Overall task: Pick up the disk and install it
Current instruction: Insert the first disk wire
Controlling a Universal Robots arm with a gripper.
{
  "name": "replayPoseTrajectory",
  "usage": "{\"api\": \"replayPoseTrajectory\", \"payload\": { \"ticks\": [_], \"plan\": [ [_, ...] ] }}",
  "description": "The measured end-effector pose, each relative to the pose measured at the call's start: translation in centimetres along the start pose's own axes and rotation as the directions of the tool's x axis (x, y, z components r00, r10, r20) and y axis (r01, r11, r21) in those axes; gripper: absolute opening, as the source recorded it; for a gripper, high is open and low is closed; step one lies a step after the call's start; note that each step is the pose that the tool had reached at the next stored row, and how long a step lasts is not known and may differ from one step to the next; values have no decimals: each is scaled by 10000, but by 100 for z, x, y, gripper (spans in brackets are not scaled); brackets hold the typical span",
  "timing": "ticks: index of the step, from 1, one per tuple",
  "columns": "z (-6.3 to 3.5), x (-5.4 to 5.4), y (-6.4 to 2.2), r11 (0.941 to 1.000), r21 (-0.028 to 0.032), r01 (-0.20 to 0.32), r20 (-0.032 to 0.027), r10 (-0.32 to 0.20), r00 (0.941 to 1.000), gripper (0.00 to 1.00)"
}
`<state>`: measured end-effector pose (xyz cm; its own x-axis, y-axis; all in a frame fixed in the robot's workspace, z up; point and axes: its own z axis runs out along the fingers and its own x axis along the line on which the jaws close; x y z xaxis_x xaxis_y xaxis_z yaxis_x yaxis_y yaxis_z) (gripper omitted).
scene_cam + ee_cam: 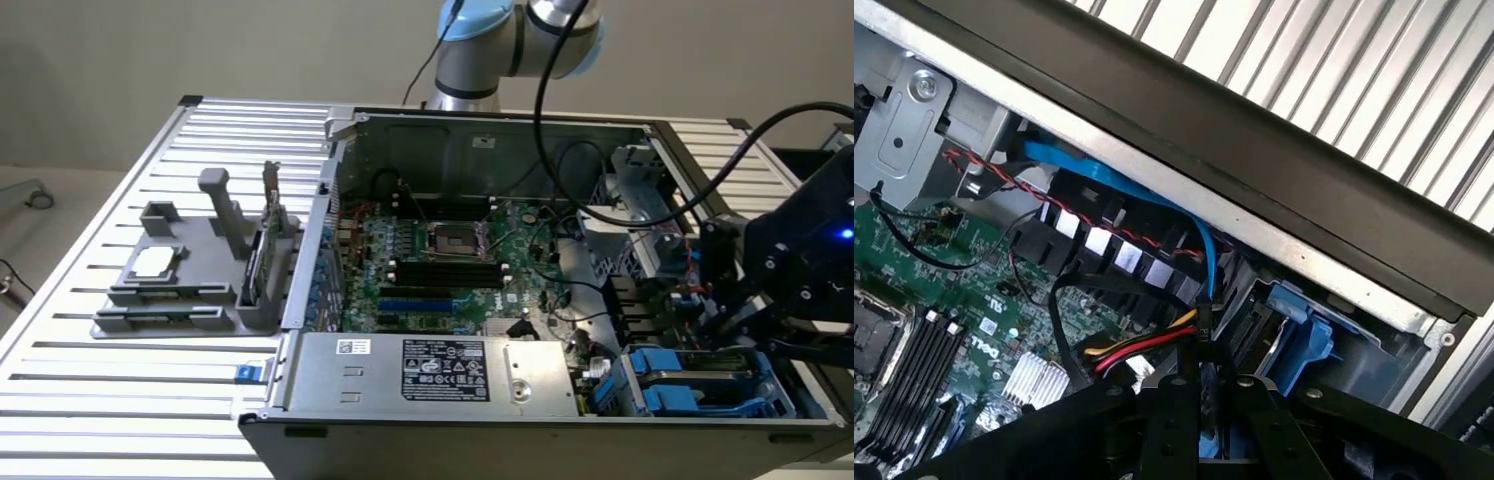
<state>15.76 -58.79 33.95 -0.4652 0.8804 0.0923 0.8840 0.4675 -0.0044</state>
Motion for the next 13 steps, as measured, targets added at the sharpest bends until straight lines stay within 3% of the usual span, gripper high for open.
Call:
{"api": "replayPoseTrajectory", "payload": {
  "ticks": [5, 13],
  "plan": [
    [-6, 1, -1, 9991, 152, -403, -97, 404, 9991, 16],
    [-133, 13, 0, 9976, 211, -667, 23, 666, 9978, 16]
  ]
}}
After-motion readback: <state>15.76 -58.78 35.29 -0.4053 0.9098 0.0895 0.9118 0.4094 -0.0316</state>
